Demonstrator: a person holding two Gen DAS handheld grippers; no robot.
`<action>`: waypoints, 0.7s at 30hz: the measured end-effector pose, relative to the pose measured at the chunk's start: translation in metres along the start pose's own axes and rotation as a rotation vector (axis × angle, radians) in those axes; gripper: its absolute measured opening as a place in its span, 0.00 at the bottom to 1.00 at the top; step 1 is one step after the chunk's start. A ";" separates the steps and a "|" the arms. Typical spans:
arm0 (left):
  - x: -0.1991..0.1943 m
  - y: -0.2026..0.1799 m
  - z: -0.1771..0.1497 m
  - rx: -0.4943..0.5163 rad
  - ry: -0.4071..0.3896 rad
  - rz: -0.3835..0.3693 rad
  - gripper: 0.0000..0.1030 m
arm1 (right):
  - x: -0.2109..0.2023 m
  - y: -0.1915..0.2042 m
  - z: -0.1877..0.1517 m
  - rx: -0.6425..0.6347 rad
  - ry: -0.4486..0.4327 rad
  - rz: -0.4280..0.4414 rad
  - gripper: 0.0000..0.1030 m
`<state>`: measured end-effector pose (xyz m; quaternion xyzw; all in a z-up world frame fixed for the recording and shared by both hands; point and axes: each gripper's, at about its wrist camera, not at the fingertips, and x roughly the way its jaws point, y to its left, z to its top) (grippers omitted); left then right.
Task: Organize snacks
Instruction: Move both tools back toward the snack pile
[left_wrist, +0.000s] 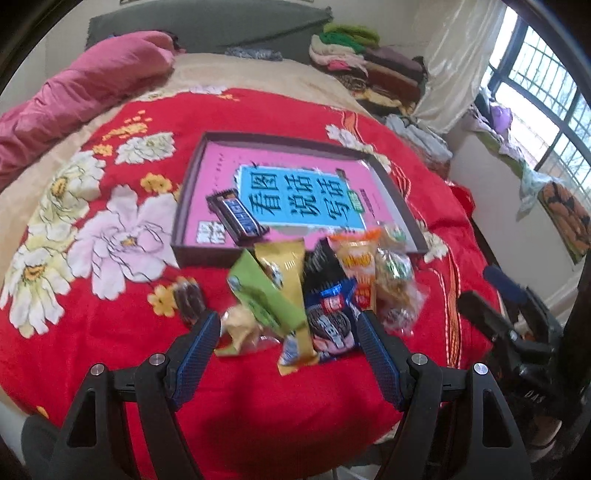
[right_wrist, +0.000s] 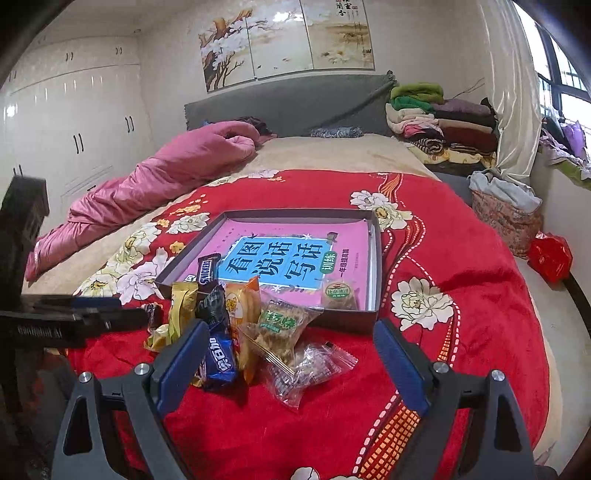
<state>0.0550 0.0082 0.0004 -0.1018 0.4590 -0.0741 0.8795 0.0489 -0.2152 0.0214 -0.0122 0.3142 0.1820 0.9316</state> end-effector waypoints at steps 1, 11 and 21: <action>0.001 -0.001 -0.002 0.002 0.005 -0.003 0.75 | -0.001 0.000 0.000 0.001 -0.002 0.000 0.88; 0.010 -0.003 -0.014 -0.012 0.068 -0.031 0.75 | 0.000 0.001 0.000 -0.003 0.012 0.001 0.88; 0.016 0.011 -0.023 -0.067 0.110 -0.050 0.75 | 0.004 0.004 -0.003 -0.015 0.029 0.011 0.88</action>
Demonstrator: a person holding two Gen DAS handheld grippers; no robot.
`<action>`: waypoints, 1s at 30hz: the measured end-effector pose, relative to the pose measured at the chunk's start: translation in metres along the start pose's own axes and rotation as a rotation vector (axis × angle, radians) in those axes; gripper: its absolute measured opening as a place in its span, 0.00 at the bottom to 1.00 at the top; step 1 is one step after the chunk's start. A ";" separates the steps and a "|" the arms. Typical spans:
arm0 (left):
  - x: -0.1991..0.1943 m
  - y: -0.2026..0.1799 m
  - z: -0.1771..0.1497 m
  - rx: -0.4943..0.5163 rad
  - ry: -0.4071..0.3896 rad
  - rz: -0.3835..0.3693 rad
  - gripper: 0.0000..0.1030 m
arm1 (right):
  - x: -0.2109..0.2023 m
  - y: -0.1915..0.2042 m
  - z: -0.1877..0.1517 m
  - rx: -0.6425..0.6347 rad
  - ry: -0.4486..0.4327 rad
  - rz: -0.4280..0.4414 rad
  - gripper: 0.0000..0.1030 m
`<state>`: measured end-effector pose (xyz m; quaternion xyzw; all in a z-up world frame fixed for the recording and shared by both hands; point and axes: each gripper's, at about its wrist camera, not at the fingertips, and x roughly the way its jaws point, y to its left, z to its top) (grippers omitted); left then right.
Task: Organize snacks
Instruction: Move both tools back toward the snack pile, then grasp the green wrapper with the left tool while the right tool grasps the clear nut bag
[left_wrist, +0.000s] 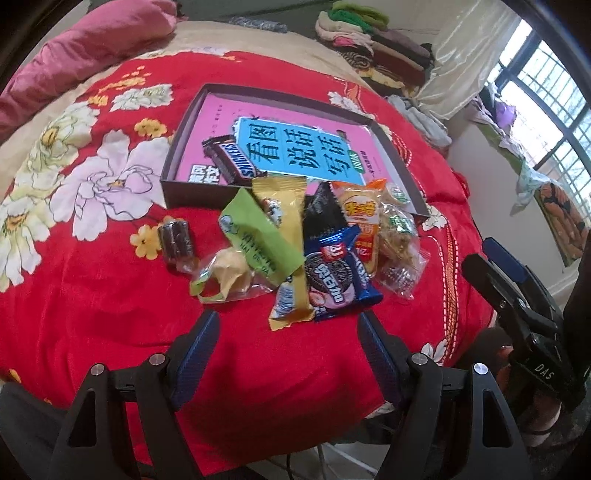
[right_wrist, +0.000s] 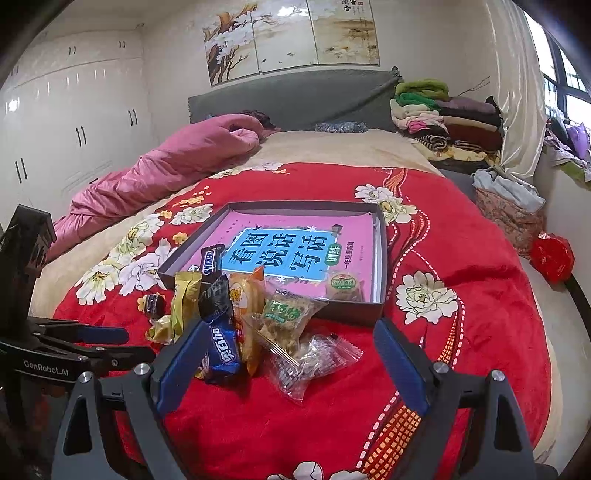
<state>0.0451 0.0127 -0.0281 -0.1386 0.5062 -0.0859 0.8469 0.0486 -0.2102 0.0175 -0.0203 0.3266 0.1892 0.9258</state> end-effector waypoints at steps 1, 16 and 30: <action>0.001 0.001 0.000 -0.004 0.001 -0.001 0.75 | 0.000 0.000 0.000 0.000 0.001 0.001 0.88; 0.016 0.030 0.005 -0.035 -0.006 0.043 0.75 | 0.014 -0.002 -0.002 0.006 0.029 0.006 0.88; 0.034 0.050 0.013 -0.130 -0.014 -0.029 0.53 | 0.026 -0.004 -0.003 0.009 0.052 -0.001 0.88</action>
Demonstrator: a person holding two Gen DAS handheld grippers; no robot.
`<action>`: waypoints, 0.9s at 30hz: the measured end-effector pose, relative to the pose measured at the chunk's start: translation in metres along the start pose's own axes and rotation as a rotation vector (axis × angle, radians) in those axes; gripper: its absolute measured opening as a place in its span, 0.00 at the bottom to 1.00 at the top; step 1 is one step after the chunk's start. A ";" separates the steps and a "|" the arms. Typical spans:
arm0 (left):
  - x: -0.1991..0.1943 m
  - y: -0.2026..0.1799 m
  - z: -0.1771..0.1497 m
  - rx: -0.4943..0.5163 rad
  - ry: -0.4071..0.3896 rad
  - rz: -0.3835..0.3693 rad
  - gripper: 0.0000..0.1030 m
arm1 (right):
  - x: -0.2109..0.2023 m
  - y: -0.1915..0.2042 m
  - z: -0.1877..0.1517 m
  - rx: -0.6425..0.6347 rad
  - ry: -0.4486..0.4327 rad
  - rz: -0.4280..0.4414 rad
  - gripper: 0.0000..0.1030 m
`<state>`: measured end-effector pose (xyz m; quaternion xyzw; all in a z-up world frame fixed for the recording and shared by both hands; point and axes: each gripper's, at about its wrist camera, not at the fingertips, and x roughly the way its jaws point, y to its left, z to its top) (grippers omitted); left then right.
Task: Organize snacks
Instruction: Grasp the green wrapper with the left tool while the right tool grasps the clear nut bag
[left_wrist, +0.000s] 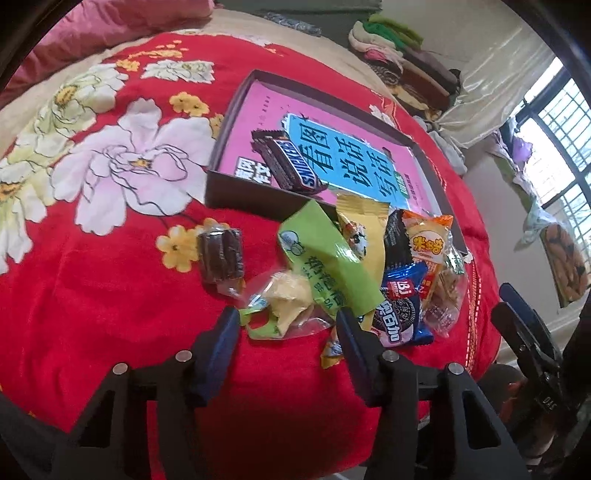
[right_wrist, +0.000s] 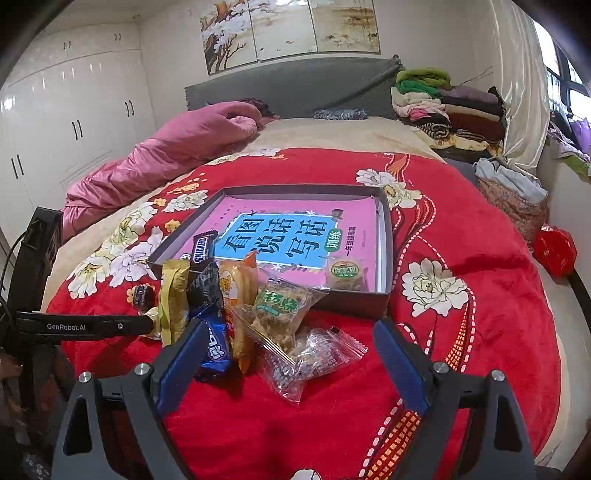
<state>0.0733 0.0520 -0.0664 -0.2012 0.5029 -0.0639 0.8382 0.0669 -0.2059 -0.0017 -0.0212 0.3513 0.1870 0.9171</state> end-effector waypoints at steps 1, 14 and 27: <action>0.002 -0.001 0.000 0.003 0.004 0.001 0.53 | 0.002 -0.001 0.000 0.004 0.003 0.000 0.88; 0.023 -0.010 0.004 0.016 0.027 0.010 0.53 | 0.031 -0.008 0.010 0.072 0.038 0.054 0.86; 0.034 -0.011 0.014 -0.014 0.016 0.020 0.53 | 0.056 -0.023 0.012 0.165 0.080 0.079 0.65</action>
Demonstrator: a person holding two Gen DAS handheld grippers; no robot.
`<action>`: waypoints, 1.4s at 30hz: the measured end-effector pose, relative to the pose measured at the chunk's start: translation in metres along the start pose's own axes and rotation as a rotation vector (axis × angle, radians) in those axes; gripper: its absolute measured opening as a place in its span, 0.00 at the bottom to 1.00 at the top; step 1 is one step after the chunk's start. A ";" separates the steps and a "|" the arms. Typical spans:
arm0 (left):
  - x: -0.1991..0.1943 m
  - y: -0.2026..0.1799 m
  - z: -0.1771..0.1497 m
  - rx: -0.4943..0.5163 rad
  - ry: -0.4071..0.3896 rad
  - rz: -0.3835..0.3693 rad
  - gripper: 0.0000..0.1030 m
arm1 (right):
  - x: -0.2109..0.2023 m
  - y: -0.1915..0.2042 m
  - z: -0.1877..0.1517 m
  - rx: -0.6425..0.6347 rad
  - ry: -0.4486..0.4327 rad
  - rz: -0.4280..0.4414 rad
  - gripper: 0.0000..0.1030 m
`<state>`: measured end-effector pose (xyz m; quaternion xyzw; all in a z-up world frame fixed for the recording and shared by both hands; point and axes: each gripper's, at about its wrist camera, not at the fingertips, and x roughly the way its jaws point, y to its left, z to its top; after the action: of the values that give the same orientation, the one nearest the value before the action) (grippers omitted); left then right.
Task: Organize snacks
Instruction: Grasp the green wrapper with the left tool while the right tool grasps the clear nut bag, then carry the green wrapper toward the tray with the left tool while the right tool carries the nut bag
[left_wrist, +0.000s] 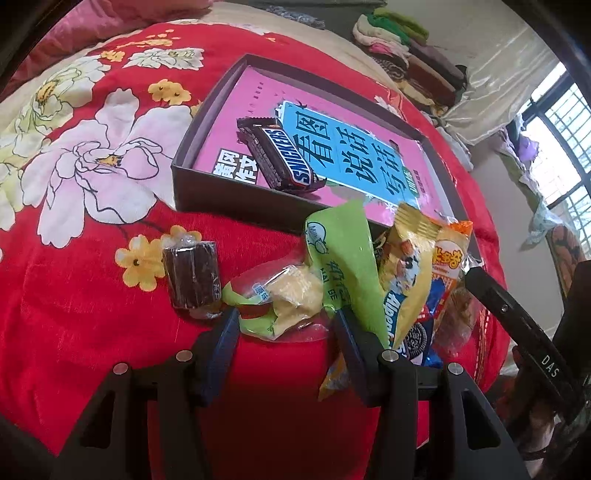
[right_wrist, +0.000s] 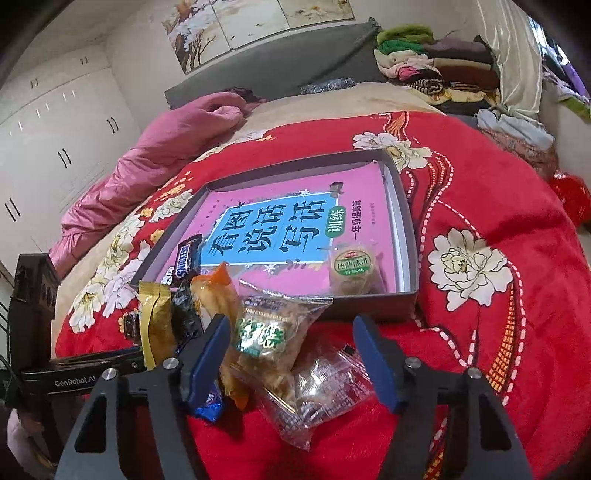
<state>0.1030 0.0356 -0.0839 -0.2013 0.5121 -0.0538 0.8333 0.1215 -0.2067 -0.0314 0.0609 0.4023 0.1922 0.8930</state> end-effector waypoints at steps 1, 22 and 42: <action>0.001 0.000 0.001 -0.002 0.000 0.001 0.53 | 0.001 0.000 0.000 0.000 0.003 0.002 0.64; 0.017 -0.011 0.018 -0.010 -0.005 0.030 0.35 | 0.009 0.017 -0.003 -0.078 0.021 0.006 0.41; -0.034 -0.001 0.017 0.003 -0.104 -0.008 0.34 | -0.022 0.005 0.004 -0.048 -0.081 0.037 0.40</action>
<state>0.1019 0.0491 -0.0484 -0.2047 0.4672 -0.0476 0.8588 0.1098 -0.2101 -0.0116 0.0543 0.3600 0.2157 0.9061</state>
